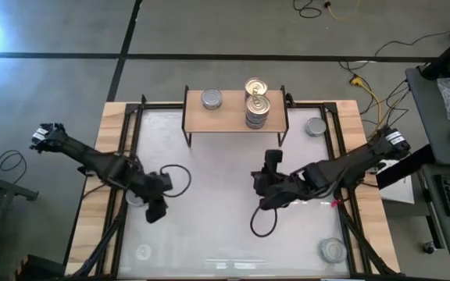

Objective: Stack canned seafood by type on shelf
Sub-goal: Put the green tuna can on the shelf

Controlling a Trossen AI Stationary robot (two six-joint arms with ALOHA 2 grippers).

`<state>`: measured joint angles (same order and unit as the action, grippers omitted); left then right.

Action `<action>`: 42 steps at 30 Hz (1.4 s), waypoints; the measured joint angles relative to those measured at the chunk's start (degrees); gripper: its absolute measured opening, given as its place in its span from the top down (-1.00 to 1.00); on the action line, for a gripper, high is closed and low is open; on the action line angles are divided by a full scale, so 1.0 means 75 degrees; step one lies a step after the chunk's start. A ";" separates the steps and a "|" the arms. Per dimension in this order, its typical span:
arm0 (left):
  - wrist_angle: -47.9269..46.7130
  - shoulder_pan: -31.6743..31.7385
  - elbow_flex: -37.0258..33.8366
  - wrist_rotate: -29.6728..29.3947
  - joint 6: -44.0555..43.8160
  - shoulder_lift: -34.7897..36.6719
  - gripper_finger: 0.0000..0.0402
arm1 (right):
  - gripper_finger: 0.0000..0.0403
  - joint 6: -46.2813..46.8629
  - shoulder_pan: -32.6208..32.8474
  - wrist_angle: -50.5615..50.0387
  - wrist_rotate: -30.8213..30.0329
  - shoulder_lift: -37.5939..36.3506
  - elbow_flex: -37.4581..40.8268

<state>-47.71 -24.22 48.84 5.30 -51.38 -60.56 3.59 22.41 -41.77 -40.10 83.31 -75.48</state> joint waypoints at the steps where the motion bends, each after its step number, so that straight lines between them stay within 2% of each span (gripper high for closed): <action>1: -0.0221 -0.0077 -0.0224 -0.0008 -0.0648 0.0071 1.00 | 0.94 0.0077 0.0065 0.0242 -0.0003 0.0007 0.0196; 4: -0.1206 -0.0148 -0.0740 -0.0029 -0.1861 0.0183 1.00 | 0.94 0.0186 0.0309 0.1179 0.0000 0.0040 0.0758; 9: -0.2390 -0.0034 -0.1357 -0.0038 -0.2537 0.0122 1.00 | 0.94 0.0408 0.0735 0.2601 0.0008 0.0244 0.1414; 17: -0.2182 0.0023 -0.1411 -0.0009 -0.2450 -0.0761 1.00 | 0.94 0.1105 0.1187 0.3619 0.0006 0.0417 0.1725; 26: -0.2254 0.0255 -0.1268 0.0178 -0.2716 -0.2368 1.00 | 0.94 0.1347 0.1300 0.3669 0.0003 0.0498 0.1623; 29: -0.2301 0.0248 -0.0973 -0.0136 -0.2511 -0.2701 1.00 | 0.94 0.1334 0.1290 0.3665 0.0000 0.0554 0.1569; 35: -0.1107 -0.0020 0.0447 -0.1837 -0.0691 -0.3236 1.00 | 0.94 0.1122 0.1171 0.3662 0.0003 0.0651 0.1474; 38: -0.0519 -0.0306 0.1189 -0.2057 0.0298 -0.3460 1.00 | 0.94 0.1048 0.1023 0.3665 0.0001 0.0673 0.1487; 42: -0.0780 -0.0675 0.1666 -0.2089 0.0257 -0.3622 1.00 | 0.94 0.0969 0.0780 0.3625 0.0001 0.0810 0.1574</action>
<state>-53.56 -29.28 61.34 -10.37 -49.45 -87.73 10.86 28.26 -14.58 -40.09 89.38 -63.68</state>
